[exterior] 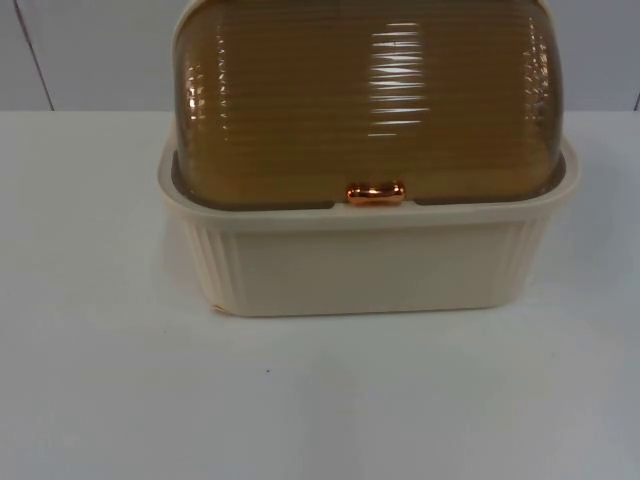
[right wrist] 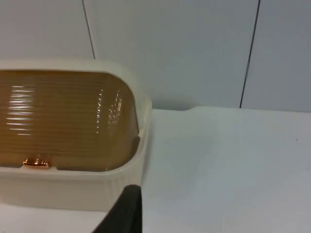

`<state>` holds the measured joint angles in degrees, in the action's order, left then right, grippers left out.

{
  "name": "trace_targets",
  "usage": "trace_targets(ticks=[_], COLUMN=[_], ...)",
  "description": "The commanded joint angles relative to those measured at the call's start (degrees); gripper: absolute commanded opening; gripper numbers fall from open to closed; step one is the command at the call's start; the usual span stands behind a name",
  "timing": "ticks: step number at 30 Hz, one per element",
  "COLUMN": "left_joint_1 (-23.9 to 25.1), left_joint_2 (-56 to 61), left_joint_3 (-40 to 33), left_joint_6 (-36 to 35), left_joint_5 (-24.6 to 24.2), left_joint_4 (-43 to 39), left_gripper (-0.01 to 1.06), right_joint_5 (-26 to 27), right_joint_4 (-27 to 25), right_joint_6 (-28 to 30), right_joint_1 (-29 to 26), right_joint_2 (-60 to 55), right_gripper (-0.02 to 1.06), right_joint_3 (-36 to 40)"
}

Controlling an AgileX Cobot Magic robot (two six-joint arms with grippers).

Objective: Open the box lid with the left hand, place the block into the box with the right hand, then close the box lid with the left hand.

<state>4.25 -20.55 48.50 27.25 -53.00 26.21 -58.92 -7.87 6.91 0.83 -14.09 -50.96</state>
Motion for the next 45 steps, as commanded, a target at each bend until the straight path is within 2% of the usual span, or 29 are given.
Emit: trace_targets(ticks=[1, 4, 6, 12, 16, 25, 33, 36, 39, 45], left_joint_1=[-0.26, -0.26, -0.26, -0.26, -0.26, -0.26, -1.1, -4.14, -7.07, -13.92], left_joint_2=[3.19, 6.56, 11.2, 17.82, 20.55, 20.55, 20.55, 20.55, 20.55, 20.55], left_joint_3=[-0.23, -0.23, -0.23, -1.32, -4.96, -16.04, -20.12, -20.12, -20.12, -20.12], left_joint_6=[-2.79, -5.52, -11.81, -17.45, -21.74, -21.74, -21.47, -19.55, -20.51, -29.56], left_joint_5=[-1.44, -1.33, -1.19, -3.94, -5.0, -7.76, -8.72, -8.83, -8.83, -8.64], left_joint_4=[-2.67, -7.1, -13.5, -21.65, -22.65, -21.96, -22.45, -21.5, -21.38, -25.5], left_gripper=[1.05, 1.05, 1.05, 1.05, 1.05, 1.05, 1.05, 1.05, 1.05, 1.05], right_joint_5=[-0.69, -2.09, -3.91, -6.64, -6.14, -4.25, -4.25, -2.96, -2.96, -2.96], right_joint_4=[0.39, 1.41, 2.85, 3.26, 3.79, 6.81, 8.91, 8.91, 8.91, 8.91], right_joint_6=[1.02, 1.02, 0.5, -2.03, -1.93, -1.93, -5.62, -6.06, -6.06, -6.06], right_joint_1=[-0.09, -0.09, -0.09, -0.09, -0.09, -0.09, -0.09, -0.09, -0.09, -0.09], right_joint_2=[3.96, 7.29, 11.27, 14.09, 14.09, 14.09, 14.09, 14.09, 14.09, 14.09], right_gripper=[1.05, 1.05, 1.05, 1.05, 1.05, 1.05, 1.05, 1.05, 1.05, 1.05], right_joint_3=[0.18, 0.45, 2.67, 8.07, 10.55, 13.14, 19.12, 21.51, 21.51, 21.51])
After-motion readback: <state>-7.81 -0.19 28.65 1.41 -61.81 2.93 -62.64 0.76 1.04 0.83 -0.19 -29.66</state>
